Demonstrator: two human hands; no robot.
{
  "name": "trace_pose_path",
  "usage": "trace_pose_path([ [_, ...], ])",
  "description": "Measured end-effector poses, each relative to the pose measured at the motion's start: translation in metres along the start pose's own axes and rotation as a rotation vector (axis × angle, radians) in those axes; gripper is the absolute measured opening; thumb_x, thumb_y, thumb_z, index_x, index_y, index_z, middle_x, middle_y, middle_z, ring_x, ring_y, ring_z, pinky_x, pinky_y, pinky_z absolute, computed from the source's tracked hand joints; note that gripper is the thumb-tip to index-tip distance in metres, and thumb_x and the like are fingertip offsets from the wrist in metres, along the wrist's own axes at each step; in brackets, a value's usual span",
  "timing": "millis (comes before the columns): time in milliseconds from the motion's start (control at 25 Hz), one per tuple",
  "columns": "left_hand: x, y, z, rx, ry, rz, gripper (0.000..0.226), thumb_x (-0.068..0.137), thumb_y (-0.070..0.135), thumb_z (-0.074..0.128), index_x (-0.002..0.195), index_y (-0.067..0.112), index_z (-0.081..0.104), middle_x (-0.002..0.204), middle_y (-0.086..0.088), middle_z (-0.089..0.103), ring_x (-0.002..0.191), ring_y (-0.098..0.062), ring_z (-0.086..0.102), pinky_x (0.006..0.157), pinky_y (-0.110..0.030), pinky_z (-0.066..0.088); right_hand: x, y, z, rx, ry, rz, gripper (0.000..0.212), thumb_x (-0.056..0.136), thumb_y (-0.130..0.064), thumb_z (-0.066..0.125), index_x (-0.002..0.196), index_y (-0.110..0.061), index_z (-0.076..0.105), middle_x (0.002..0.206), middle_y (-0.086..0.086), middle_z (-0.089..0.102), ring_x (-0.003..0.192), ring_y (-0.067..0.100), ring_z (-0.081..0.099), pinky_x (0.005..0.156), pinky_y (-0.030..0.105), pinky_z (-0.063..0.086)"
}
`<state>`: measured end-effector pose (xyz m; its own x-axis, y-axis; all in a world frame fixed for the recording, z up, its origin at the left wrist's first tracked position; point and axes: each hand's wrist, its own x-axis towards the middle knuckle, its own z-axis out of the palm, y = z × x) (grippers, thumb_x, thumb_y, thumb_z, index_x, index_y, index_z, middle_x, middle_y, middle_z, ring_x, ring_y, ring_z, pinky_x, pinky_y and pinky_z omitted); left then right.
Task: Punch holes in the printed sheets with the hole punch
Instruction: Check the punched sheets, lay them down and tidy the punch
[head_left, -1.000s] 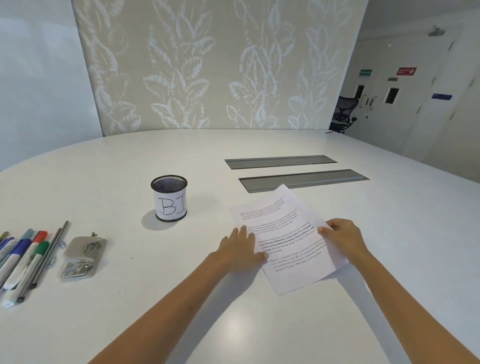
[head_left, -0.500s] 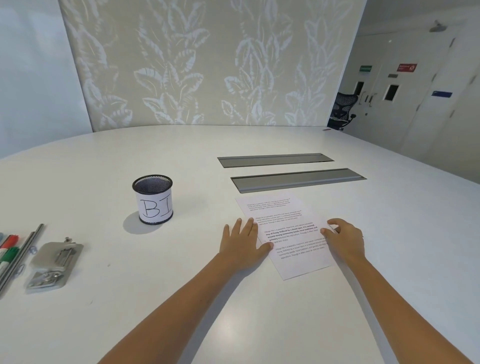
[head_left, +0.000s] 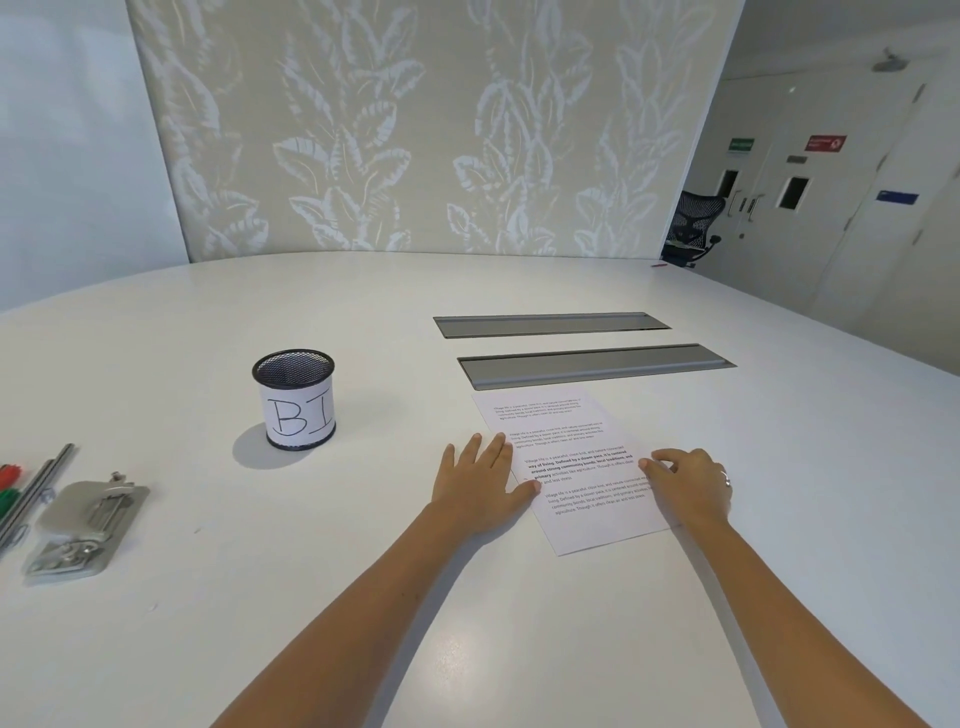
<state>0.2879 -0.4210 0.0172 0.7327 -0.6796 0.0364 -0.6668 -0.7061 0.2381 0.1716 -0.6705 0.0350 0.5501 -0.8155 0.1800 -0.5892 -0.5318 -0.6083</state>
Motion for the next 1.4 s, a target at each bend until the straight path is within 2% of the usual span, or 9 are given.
trace_pose_path([
  [360, -0.006, -0.002, -0.004, -0.079, 0.008, 0.02, 0.074, 0.094, 0.061, 0.014, 0.152, 0.017, 0.001, 0.163, 0.002, -0.004, 0.149, -0.021, 0.001, 0.118, -0.048, 0.0, -0.007, 0.002, -0.004, 0.1, 0.032, 0.0, 0.033, 0.084, -0.033, 0.067, 0.112, -0.015, 0.069, 0.102, 0.015, 0.068, 0.106, 0.037, 0.058, 0.093, 0.046, 0.048],
  [520, -0.027, -0.011, -0.015, -0.107, -0.026, 0.055, 0.067, 0.099, 0.052, 0.018, 0.152, 0.012, 0.006, 0.163, -0.006, 0.004, 0.149, -0.021, 0.004, 0.119, -0.047, 0.003, -0.019, -0.011, -0.011, 0.099, 0.164, 0.065, 0.03, 0.09, -0.032, 0.057, 0.116, -0.018, 0.063, 0.108, 0.011, 0.066, 0.111, 0.039, 0.051, 0.095, 0.05, 0.036],
  [760, -0.074, -0.039, -0.063, -0.407, -0.049, 0.042, 0.055, 0.099, 0.043, 0.035, 0.14, 0.006, 0.034, 0.147, -0.01, 0.039, 0.132, -0.027, 0.04, 0.106, -0.041, 0.032, -0.071, -0.09, 0.014, 0.132, 0.322, -0.307, 0.022, 0.089, -0.014, 0.054, 0.11, -0.018, 0.061, 0.11, 0.011, 0.061, 0.11, 0.037, 0.048, 0.092, 0.049, 0.034],
  [920, -0.118, -0.103, -0.089, -0.183, 0.182, 0.028, 0.049, 0.097, 0.033, 0.044, 0.141, 0.011, 0.04, 0.15, -0.005, 0.04, 0.136, -0.02, 0.037, 0.107, -0.033, 0.03, -0.129, -0.157, 0.052, 0.281, 0.192, -0.569, 0.022, 0.084, -0.001, 0.057, 0.1, -0.012, 0.066, 0.101, 0.012, 0.063, 0.1, 0.036, 0.055, 0.088, 0.039, 0.036],
  [1040, -0.153, -0.163, -0.102, -0.002, 0.303, -0.044, 0.042, 0.094, 0.027, 0.046, 0.134, 0.012, 0.05, 0.143, -0.005, 0.05, 0.135, -0.021, 0.038, 0.106, -0.036, 0.029, -0.182, -0.198, 0.082, 0.368, 0.004, -0.76, 0.022, 0.08, 0.009, 0.058, 0.09, -0.006, 0.07, 0.091, 0.012, 0.063, 0.083, 0.028, 0.061, 0.079, 0.035, 0.049],
  [1120, -0.178, -0.208, -0.108, 0.109, 0.336, -0.156, 0.04, 0.093, 0.024, 0.046, 0.13, 0.013, 0.054, 0.141, -0.004, 0.052, 0.138, -0.024, 0.036, 0.11, -0.041, 0.025, -0.219, -0.222, 0.103, 0.394, -0.176, -0.832, 0.024, 0.081, 0.011, 0.056, 0.088, -0.005, 0.072, 0.089, 0.011, 0.064, 0.077, 0.024, 0.064, 0.072, 0.02, 0.052],
  [1240, -0.212, -0.262, -0.116, 0.169, 0.398, -0.272, 0.033, 0.091, 0.02, 0.046, 0.119, 0.011, 0.063, 0.128, -0.006, 0.062, 0.128, -0.03, 0.046, 0.105, -0.044, 0.031, -0.264, -0.251, 0.133, 0.338, -0.381, -0.894, 0.024, 0.084, 0.007, 0.054, 0.093, -0.005, 0.072, 0.096, 0.009, 0.069, 0.087, 0.022, 0.066, 0.078, 0.021, 0.051],
  [1320, -0.226, -0.277, -0.116, 0.112, 0.432, -0.218, 0.032, 0.089, 0.021, 0.043, 0.106, 0.009, 0.066, 0.11, -0.007, 0.068, 0.107, -0.029, 0.055, 0.089, -0.041, 0.041, -0.282, -0.265, 0.147, 0.294, -0.421, -0.913, 0.025, 0.087, 0.004, 0.051, 0.099, -0.005, 0.071, 0.103, 0.007, 0.07, 0.097, 0.021, 0.065, 0.086, 0.02, 0.046],
  [1400, -0.234, -0.28, -0.111, 0.048, 0.426, -0.142, 0.033, 0.09, 0.025, 0.041, 0.103, 0.008, 0.065, 0.109, -0.007, 0.066, 0.103, -0.029, 0.057, 0.083, -0.04, 0.043, -0.292, -0.279, 0.153, 0.249, -0.437, -0.932, 0.03, 0.089, 0.006, 0.046, 0.105, -0.003, 0.07, 0.109, 0.009, 0.069, 0.104, 0.023, 0.063, 0.091, 0.021, 0.043],
])
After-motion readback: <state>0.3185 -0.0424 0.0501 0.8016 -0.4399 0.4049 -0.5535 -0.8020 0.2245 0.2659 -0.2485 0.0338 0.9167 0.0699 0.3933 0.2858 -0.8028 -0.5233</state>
